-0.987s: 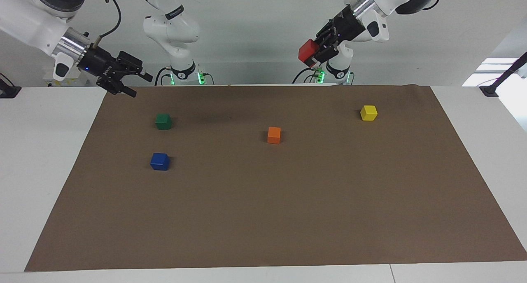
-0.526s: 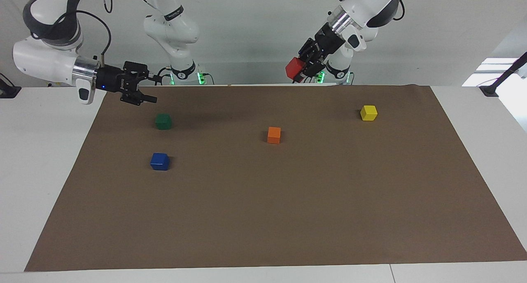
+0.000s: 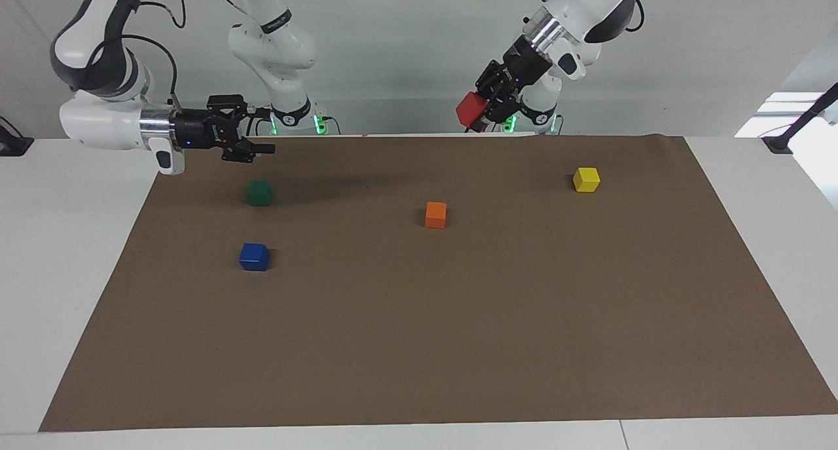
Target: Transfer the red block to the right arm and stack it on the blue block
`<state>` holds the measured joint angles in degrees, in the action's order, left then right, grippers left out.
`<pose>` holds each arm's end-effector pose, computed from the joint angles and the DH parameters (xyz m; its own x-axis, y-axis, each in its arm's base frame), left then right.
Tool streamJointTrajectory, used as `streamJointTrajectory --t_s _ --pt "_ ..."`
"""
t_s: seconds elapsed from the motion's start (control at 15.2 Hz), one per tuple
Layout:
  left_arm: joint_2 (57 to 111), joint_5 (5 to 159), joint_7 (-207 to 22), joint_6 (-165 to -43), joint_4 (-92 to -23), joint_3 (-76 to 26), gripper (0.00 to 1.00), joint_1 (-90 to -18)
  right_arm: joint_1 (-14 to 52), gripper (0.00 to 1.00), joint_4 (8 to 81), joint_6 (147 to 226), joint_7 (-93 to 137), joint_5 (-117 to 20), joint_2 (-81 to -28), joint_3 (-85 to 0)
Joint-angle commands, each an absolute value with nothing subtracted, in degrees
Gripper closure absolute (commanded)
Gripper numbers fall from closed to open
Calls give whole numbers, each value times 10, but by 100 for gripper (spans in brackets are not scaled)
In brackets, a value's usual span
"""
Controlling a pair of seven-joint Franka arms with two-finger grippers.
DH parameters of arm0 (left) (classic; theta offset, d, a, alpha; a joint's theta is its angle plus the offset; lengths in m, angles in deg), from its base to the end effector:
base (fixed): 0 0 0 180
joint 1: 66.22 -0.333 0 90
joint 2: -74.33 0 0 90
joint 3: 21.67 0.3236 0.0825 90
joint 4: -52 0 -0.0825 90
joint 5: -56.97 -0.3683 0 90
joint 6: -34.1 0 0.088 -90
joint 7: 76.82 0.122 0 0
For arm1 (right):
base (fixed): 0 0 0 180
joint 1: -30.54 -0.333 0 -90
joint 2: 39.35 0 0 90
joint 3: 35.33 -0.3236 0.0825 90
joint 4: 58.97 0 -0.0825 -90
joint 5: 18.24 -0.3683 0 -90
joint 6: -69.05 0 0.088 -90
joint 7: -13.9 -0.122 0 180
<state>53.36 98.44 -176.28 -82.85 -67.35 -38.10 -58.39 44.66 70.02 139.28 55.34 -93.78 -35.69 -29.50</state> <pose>0.3994 -0.2519 0.6097 0.0609 0.7951 -0.6033 0.9920 0.0190 0.1252 0.4450 -0.0134 0.4628 0.9950 0.0756 0.0656 0.0646 0.0149 -0.9978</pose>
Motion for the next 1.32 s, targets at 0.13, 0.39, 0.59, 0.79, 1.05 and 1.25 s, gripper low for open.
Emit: streamJointTrajectory --t_s 0.13,0.39,0.59,0.79,1.05,1.25 --pt "518 984 -1771 -840 -691 -379 100 -583 386 0 751 1370 595 -1039 -355 -297" --pt "518 985 -1771 -841 -691 -379 100 -583 327 0 780 1308 666 -1138 -430 -297" --pt "518 986 -1772 -842 -691 -379 100 -583 277 0 795 1254 700 -1201 -482 -298" --pt "518 990 -1773 -843 -691 -379 100 -582 222 0 806 1251 707 -1274 -492 -298" --pt "519 992 -1775 -845 -691 -379 100 -582 112 0 796 1241 738 -1420 -545 -300" --pt "519 992 -1775 -845 -691 -379 100 -578 66 0 783 1241 739 -1475 -567 -301"
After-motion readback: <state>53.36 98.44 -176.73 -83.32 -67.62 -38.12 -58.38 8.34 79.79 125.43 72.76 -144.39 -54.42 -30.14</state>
